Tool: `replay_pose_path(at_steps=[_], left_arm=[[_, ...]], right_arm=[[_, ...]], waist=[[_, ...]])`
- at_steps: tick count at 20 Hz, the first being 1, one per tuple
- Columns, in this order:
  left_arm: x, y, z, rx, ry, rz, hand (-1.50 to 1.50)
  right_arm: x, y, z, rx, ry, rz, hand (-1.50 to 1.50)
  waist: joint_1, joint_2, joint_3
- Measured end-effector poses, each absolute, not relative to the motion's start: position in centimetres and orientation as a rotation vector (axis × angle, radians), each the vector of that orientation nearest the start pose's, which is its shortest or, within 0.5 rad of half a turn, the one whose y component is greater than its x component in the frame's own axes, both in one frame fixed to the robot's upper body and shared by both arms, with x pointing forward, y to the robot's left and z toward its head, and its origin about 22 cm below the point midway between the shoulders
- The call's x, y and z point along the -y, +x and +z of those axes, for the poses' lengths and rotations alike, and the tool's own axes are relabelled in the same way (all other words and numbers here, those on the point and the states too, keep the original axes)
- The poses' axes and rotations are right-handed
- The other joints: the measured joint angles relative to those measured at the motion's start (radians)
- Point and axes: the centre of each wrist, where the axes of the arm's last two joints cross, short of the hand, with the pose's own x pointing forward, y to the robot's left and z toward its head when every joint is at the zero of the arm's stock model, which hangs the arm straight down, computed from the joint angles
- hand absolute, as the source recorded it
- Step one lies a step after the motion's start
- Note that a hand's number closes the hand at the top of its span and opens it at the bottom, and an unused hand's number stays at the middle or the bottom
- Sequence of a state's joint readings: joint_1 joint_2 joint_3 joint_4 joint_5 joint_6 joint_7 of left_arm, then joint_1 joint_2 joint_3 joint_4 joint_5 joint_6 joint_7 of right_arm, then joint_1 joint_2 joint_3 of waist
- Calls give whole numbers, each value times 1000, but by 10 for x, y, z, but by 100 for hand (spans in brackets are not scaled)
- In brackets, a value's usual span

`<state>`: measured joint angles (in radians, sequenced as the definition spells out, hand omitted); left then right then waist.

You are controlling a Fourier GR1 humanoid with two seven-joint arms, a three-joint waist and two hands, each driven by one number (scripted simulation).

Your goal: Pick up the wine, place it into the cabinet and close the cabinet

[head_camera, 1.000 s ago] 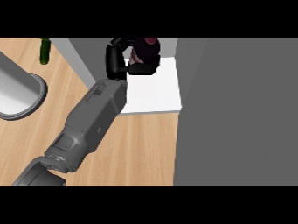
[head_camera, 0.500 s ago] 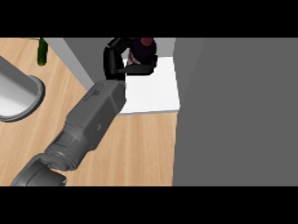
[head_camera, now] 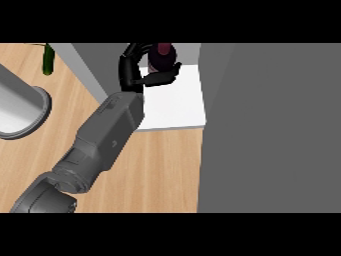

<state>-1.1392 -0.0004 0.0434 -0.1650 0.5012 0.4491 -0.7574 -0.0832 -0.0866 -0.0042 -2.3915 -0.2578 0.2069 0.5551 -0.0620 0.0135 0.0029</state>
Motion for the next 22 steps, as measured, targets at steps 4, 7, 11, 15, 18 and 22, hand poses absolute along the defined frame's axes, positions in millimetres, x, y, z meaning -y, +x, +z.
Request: replay_pose_path(at_steps=[4, 7, 11, 15, 18, 22], left_arm=[[-103, 430, 30, 1834, 199, 212, -150], [-104, 429, 25, 1819, 238, 200, -150], [-109, 426, 18, 1805, 281, 177, -150], [-112, 422, 10, 1794, 309, 152, -150], [-111, 421, 9, 1806, 313, 168, -150], [-112, 421, 8, 1836, 294, 184, -150]], right_arm=[[227, 172, 192, 1901, 289, 323, -150], [226, 172, 193, 1899, 289, 322, -150], [224, 173, 195, 1906, 301, 320, -150], [224, 172, 194, 1900, 304, 324, -150], [226, 171, 192, 1909, 300, 330, -150], [226, 171, 192, 1908, 298, 335, -150]], waist=[[-2, 2, 0], [-4, 3, -1], [-12, 8, -2], [-14, 8, -2], [-15, 8, -1], [-18, 9, -1]])
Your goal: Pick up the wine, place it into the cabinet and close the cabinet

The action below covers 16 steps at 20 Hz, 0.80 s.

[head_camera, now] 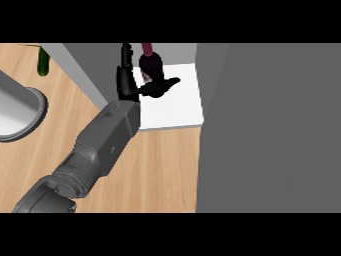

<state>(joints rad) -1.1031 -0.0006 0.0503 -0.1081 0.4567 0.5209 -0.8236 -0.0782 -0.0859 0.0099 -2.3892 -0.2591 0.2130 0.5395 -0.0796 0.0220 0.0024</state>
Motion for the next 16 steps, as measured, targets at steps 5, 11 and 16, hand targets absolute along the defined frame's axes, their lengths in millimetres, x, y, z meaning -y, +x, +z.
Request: replay_pose_path(at_steps=[5, 11, 16], left_arm=[[-113, 421, 7, 1856, 269, 181, -150], [-112, 420, 7, 1880, 211, 152, -150], [-112, 420, 6, 1892, 164, 117, -150]], right_arm=[[223, 171, 191, 1909, 316, 331, -150], [221, 169, 189, 1899, 326, 335, -150], [222, 169, 190, 1897, 317, 332, -150]], waist=[[-1, 0, 0], [2, 0, -2], [4, 0, -3]])
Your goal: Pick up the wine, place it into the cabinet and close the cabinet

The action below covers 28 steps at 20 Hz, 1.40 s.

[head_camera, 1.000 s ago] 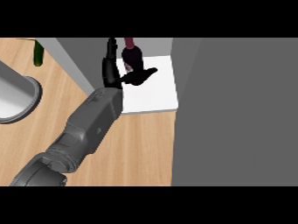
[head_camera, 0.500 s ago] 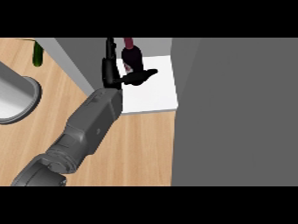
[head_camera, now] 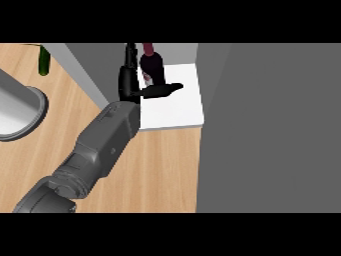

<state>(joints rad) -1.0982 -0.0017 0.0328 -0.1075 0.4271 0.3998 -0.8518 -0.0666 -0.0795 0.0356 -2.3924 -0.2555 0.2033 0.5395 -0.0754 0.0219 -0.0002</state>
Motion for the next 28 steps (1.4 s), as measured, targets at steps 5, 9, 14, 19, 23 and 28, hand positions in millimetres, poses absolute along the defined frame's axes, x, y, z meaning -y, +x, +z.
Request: replay_pose_path(at_steps=[5, 9, 14, 19, 23, 28], left_arm=[[-112, 419, 5, 1901, 121, 107, -150], [-114, 418, 3, 1910, 81, 149, -150], [-114, 416, 1, 1908, 34, 186, -150], [-114, 412, -3, 1900, 2, 199, -150], [-115, 401, -16, 1878, -8, 218, -150], [-104, 374, -32, 1860, -27, 223, -150]], right_arm=[[220, 171, 192, 1903, 321, 333, -150], [217, 172, 194, 1899, 334, 335, -150], [213, 171, 194, 1892, 355, 327, -150], [213, 173, 198, 1891, 341, 324, -150], [214, 173, 198, 1887, 335, 324, -150], [216, 172, 199, 1882, 318, 308, -150]], waist=[[1, -2, 0], [-6, -7, 1], [-6, -9, 0], [-4, -15, -1], [5, -20, 0], [24, -25, 0]])
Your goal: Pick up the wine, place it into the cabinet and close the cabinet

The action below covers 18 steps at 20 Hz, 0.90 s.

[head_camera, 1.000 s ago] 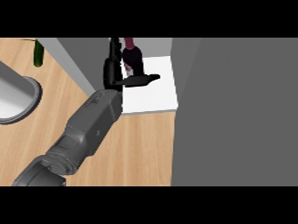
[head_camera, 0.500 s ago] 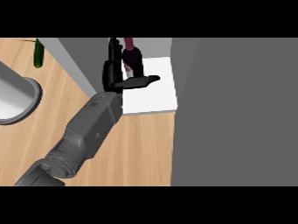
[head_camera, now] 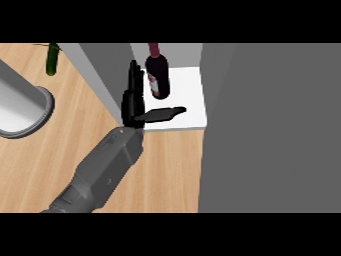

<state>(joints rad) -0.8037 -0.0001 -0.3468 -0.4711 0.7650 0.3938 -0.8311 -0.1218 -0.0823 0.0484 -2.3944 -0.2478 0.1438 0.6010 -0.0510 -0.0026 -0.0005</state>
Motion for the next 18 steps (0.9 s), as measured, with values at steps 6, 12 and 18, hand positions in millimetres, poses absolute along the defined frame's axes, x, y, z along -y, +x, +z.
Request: replay_pose_path(at_steps=[6, 12, 18], left_arm=[[-75, 332, -33, 1858, -44, 195, -150], [-45, 285, -23, 1869, -82, 175, -150], [-47, 249, -9, 1891, -139, 210, -150]], right_arm=[[220, 169, 195, 1873, 292, 289, -150], [224, 168, 197, 1882, 261, 282, -150], [223, 166, 191, 1884, 264, 266, -150]], waist=[[31, -3, 1], [42, -3, 1], [51, -2, 1]])
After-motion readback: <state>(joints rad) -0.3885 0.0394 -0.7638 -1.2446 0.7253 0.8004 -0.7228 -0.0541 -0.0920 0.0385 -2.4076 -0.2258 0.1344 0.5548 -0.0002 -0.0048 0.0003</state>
